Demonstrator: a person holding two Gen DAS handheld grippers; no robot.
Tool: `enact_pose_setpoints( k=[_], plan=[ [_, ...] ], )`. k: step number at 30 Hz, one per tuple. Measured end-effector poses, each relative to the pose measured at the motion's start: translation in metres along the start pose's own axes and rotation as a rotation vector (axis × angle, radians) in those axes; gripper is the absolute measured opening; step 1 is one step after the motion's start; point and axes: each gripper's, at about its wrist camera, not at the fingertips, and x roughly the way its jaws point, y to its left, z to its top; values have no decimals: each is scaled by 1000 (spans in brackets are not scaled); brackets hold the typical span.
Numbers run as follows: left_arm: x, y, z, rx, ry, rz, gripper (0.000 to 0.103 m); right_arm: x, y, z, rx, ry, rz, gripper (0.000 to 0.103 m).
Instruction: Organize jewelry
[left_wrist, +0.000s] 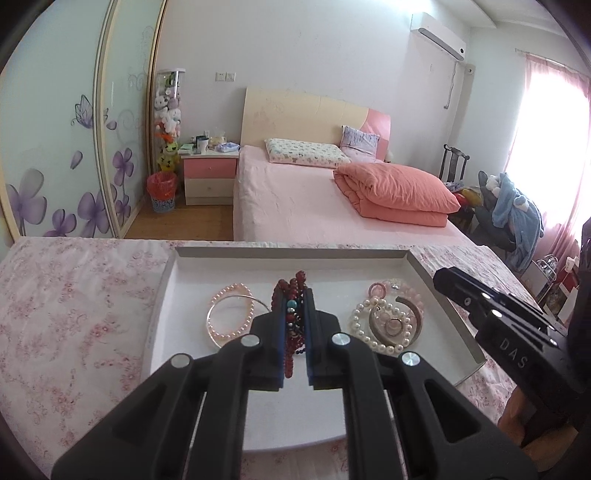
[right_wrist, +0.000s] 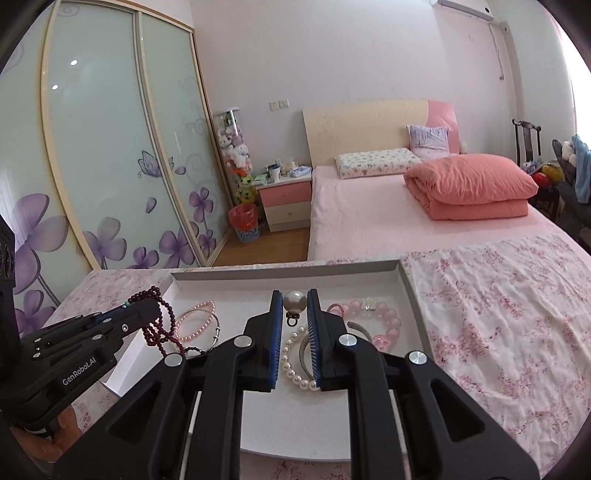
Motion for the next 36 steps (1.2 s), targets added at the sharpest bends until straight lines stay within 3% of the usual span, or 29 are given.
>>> enact_pose_setpoints(
  k=[2,4,6,18,23,27,36],
  plan=[
    [4,3,1,-11,5,-5,12,1,-1,-1,10,12,6,16],
    [4,8,2,-28,3,-5,20,-2,-3,-2,22,15,4,28],
    [3,14,4,-48,-3,-3,23,-1,-7,0,38,7,1,33],
    [-29,32,7,-70,-45,65,30,-22,-6,5,39,-19,-19,33],
    [-66,34,0,-49,-93,111,42,-45,3,3,25,-40,-29,36],
    [-93,33,-8,-23,-125,145,54,-67,8,-2,16,-61,-56,50],
    [-143,34,-34,-28,-154,165,94,-107,20,-20,1,-78,-88,92]
  ],
)
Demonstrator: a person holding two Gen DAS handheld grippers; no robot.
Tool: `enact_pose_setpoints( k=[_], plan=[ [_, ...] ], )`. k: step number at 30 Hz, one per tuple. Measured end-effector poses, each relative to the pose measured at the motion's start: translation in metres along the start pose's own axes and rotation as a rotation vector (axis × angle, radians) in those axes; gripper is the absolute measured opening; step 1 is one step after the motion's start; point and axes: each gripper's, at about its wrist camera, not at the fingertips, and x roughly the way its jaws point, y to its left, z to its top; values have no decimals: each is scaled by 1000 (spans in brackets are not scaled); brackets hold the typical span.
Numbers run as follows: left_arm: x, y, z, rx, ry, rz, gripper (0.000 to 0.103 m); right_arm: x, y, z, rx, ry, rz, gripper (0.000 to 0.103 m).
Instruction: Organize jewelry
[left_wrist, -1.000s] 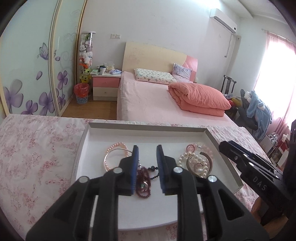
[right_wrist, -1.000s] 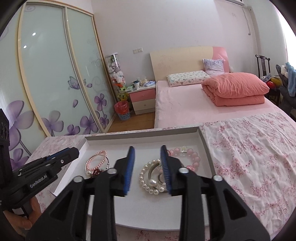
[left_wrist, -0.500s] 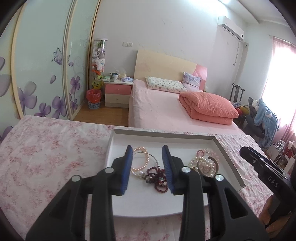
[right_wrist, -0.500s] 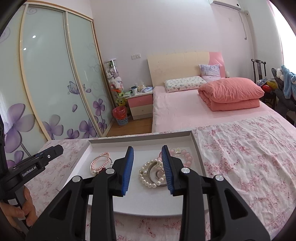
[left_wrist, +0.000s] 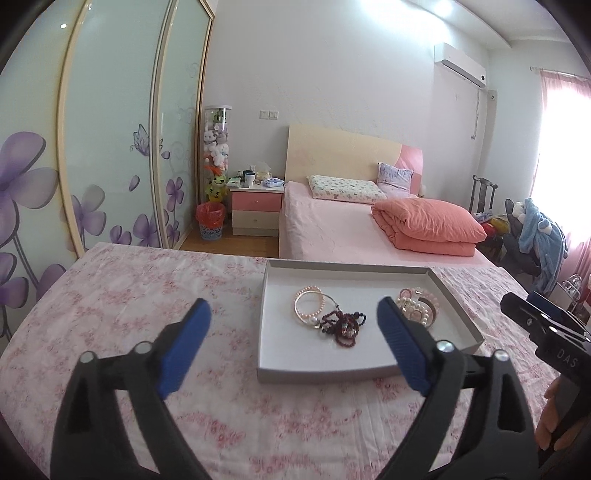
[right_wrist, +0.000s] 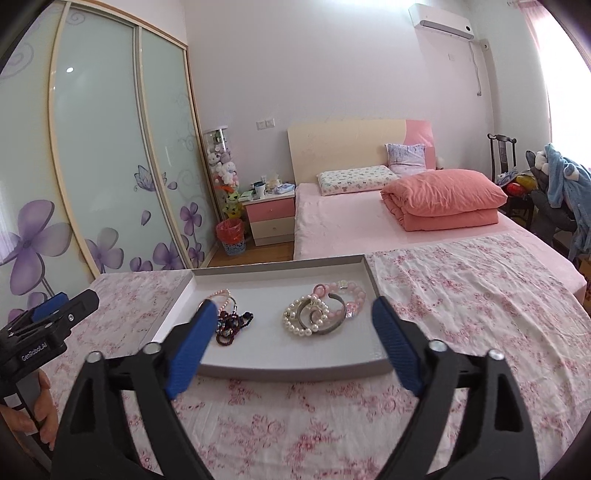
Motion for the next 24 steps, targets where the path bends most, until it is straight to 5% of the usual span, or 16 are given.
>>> enact_pose_setpoints(
  k=[4,24],
  plan=[
    [-17,2,-7,-6,-8,-1,99,-17,3,-9,-12,-14,-31,101],
    [-66,-13,-58,93,-84,57,99,-50,14,-49,-56,-22,-19,101]
  ],
)
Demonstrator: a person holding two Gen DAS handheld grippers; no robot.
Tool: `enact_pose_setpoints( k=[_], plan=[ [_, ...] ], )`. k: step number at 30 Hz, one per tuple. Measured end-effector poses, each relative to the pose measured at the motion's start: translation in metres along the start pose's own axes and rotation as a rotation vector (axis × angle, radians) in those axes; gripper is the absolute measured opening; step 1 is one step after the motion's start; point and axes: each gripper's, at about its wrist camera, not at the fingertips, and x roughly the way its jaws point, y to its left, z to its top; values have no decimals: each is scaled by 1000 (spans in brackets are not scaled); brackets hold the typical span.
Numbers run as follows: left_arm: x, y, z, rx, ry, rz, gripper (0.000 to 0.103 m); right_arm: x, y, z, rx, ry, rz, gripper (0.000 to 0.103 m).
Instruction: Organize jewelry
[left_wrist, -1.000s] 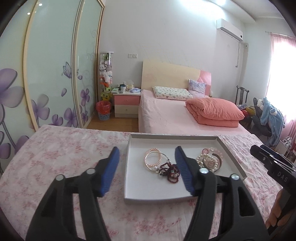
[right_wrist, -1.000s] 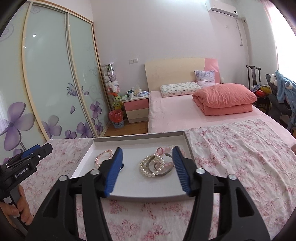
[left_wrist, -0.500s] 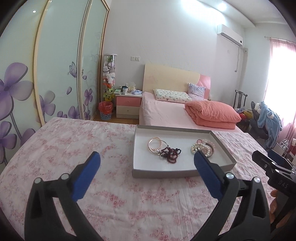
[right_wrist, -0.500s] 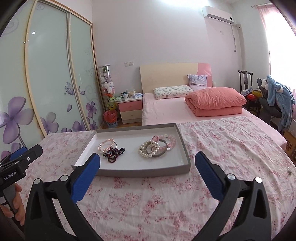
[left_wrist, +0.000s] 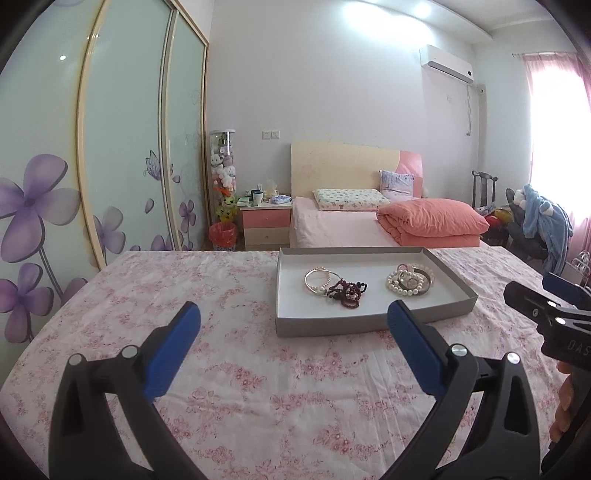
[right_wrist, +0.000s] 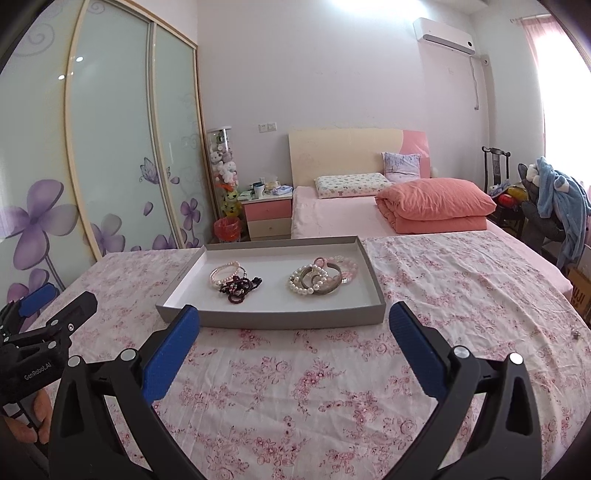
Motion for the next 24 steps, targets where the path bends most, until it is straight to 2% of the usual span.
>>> enact_pose_setpoints(
  k=[24],
  plan=[
    [5,-5,-11,3,42,-3,99,-2,-2,-11,7,14,24,101]
  ],
)
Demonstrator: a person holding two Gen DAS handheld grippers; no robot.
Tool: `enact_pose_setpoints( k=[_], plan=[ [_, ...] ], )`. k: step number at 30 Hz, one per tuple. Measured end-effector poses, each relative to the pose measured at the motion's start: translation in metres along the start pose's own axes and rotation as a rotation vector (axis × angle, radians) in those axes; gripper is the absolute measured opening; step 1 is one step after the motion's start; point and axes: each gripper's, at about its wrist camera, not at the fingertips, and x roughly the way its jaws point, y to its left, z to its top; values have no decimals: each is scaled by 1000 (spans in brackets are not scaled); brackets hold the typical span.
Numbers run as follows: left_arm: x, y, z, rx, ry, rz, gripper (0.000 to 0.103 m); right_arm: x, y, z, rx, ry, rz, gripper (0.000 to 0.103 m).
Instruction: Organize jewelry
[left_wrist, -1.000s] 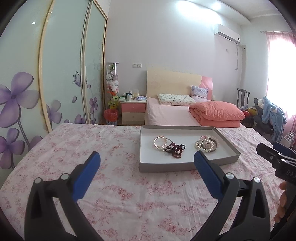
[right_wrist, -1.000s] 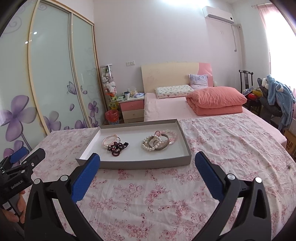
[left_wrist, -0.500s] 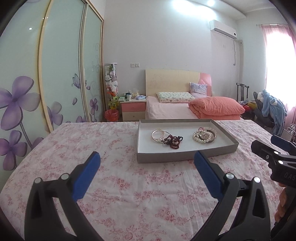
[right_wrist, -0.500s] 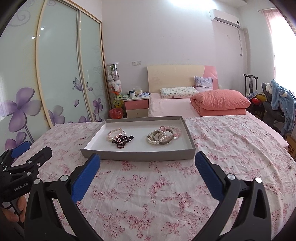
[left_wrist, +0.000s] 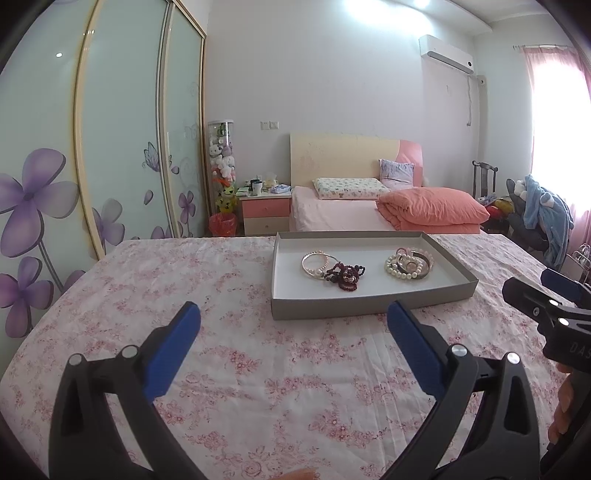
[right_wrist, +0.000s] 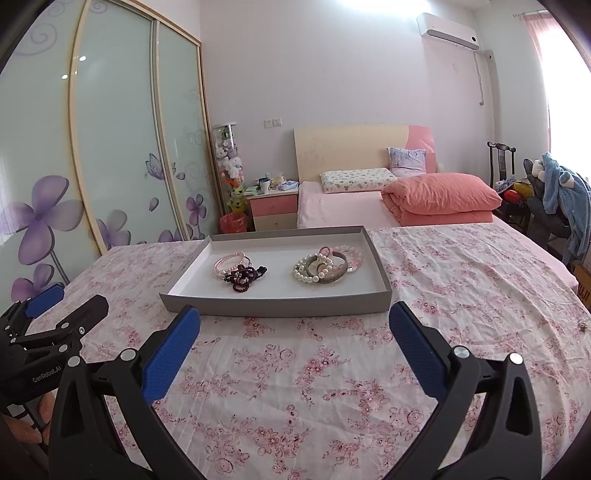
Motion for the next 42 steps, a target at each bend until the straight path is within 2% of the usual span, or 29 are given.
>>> enact_pose_setpoints(
  k=[42],
  plan=[
    [12,-2,-6,1,31,-3,99,4,-1,-7,15,17,5,101]
  ],
)
